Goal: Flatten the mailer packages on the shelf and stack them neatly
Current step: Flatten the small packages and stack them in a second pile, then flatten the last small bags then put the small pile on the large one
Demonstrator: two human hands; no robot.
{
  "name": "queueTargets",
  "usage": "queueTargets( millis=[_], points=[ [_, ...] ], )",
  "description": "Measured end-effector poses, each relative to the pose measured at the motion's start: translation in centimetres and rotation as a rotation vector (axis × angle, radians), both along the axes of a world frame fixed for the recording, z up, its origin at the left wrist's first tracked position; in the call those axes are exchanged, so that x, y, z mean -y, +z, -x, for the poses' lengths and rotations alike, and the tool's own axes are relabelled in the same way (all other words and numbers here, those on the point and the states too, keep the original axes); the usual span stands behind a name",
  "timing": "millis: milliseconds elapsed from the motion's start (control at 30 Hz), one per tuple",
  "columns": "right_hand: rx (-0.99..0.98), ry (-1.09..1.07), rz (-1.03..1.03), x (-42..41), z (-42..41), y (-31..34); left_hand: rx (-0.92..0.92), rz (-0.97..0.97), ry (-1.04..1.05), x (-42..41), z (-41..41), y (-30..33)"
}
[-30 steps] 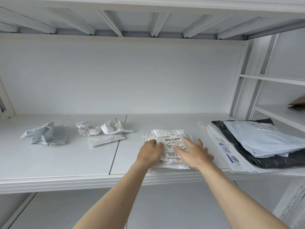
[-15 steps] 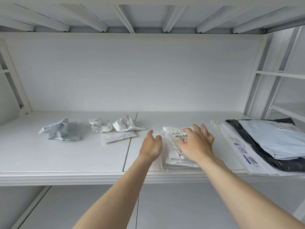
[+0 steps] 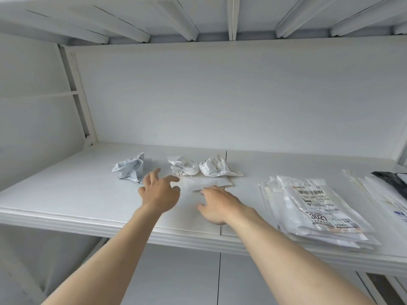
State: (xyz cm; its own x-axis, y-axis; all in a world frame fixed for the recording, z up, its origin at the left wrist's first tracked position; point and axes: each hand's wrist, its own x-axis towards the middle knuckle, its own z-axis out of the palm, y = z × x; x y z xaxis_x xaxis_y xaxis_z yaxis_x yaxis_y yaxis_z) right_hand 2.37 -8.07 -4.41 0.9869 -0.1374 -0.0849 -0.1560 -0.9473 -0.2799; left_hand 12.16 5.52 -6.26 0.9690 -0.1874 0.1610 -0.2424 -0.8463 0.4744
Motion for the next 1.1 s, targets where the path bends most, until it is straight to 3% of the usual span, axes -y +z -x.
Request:
queueTargets(
  millis=[100, 300, 400, 533, 733, 867, 1100],
  points=[
    [-0.147, -0.016, 0.048, -2.5, -2.1, 0.0, 0.059, -0.051, 0.05, -3.2, -2.7, 0.2],
    [-0.486, -0.077, 0.08, -5.3, -6.2, 2.4, 0.213, 0.045, 0.134, -6.2, -7.3, 0.5],
    [-0.6, -0.088, 0.185, -6.3, -8.2, 1.7, 0.21, -0.03, 0.155, -6.9, -9.5, 0.0],
    [-0.564, -0.018, 0.323, -7.5, -9.2, 1.2, 0.208, -0.056, 0.234, -8.0, -11.3, -0.8],
    [-0.568, -0.003, 0.291, -7.1, -8.8, 1.5, 0.43, 0.254, 0.219, -8.6, -10.4, -2.0],
    [-0.591, -0.087, 0.03, -6.0, -7.9, 1.8, 0.468, 0.431, 0.184, -7.8, -8.1, -1.0],
    [-0.286, -0.112, -0.234, -1.3, -1.7, 1.0, 0.364, 0.609, 0.189, -6.2, -2.6, 1.3]
  ],
)
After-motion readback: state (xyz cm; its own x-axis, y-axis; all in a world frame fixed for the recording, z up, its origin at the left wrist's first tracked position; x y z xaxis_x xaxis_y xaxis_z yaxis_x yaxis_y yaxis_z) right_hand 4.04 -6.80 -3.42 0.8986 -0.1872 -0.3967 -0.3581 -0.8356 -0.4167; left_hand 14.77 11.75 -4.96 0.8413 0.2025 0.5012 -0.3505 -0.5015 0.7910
